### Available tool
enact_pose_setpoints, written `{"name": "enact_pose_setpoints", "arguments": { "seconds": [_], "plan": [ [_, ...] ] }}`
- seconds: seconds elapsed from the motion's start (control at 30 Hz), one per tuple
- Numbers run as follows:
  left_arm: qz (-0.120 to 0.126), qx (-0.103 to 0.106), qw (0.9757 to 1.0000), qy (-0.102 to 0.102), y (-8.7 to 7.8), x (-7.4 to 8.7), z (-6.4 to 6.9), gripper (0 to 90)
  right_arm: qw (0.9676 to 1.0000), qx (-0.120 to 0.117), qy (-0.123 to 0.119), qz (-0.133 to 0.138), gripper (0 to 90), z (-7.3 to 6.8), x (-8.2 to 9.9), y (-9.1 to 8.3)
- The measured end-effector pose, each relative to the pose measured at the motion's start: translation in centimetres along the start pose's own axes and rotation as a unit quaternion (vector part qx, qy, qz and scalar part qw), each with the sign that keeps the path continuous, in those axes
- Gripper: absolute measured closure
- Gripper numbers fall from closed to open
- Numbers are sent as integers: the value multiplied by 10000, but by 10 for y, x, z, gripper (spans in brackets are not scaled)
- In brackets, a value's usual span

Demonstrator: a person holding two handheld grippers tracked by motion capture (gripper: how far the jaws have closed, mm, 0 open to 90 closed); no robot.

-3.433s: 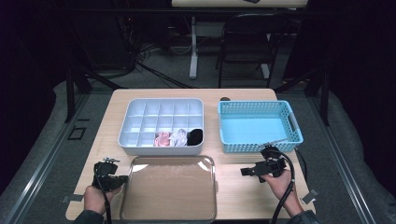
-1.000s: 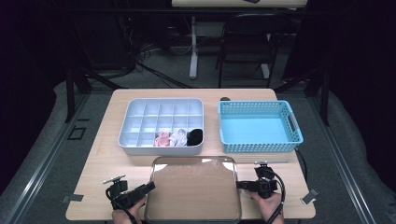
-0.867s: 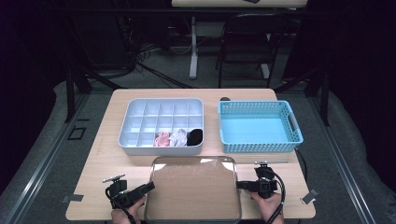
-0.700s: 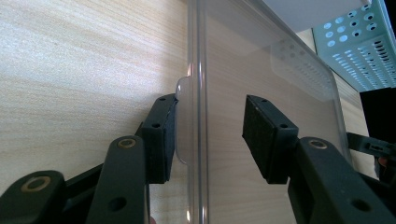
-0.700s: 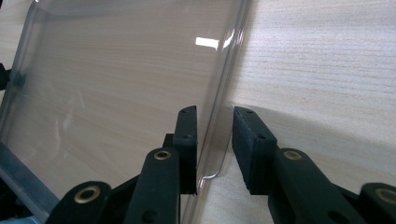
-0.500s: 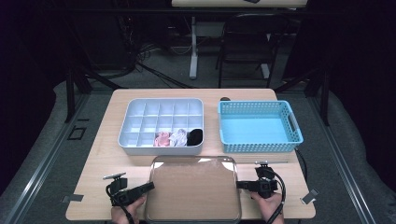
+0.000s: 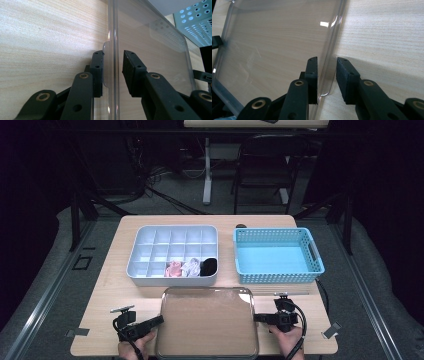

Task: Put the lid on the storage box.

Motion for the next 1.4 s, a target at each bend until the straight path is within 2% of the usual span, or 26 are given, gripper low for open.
{"name": "enact_pose_setpoints", "arguments": {
  "seconds": [0.2, 0.4, 0.5, 0.87, 1.03, 1.3, 1.4],
  "plan": [
    [110, 20, 9999, 118, -3, -1, 2, 723, 10000, 0, 11, 6, 704, 1, 0, -1],
    [218, 35, 9996, 152, -5, -2, 4, 725, 9999, -140, 4, -14, 649, 0, -1, -1],
    [285, 51, 9994, 202, -6, -2, 5, 727, 9998, -186, 24, 72, 640, 1, -3, 0],
    [611, 100, 9975, 346, -15, -1, 11, 730, 9994, -337, 85, 63, 554, -2, -8, 3],
    [756, 170, 9961, 412, -19, 0, 14, 732, 9990, -417, 147, 78, 547, -1, -9, 4],
    [948, 221, 9939, 511, -23, -1, 17, 733, 9967, -725, 342, 143, 538, -1, -11, 4],
    [938, 212, 9941, 503, -22, -1, 17, 733, 9969, -736, 291, 38, 588, -3, -9, 7]
  ]
}}
Point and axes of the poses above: each handheld gripper's, and its own axes: y roughly forward along the jaws, x roughly out of its underside, z roughly to its right, the point moved 9 cm from there along y, roughly forward along the jaws, and after that the axes turned 10 degrees about -x, right-handed, at the moved point
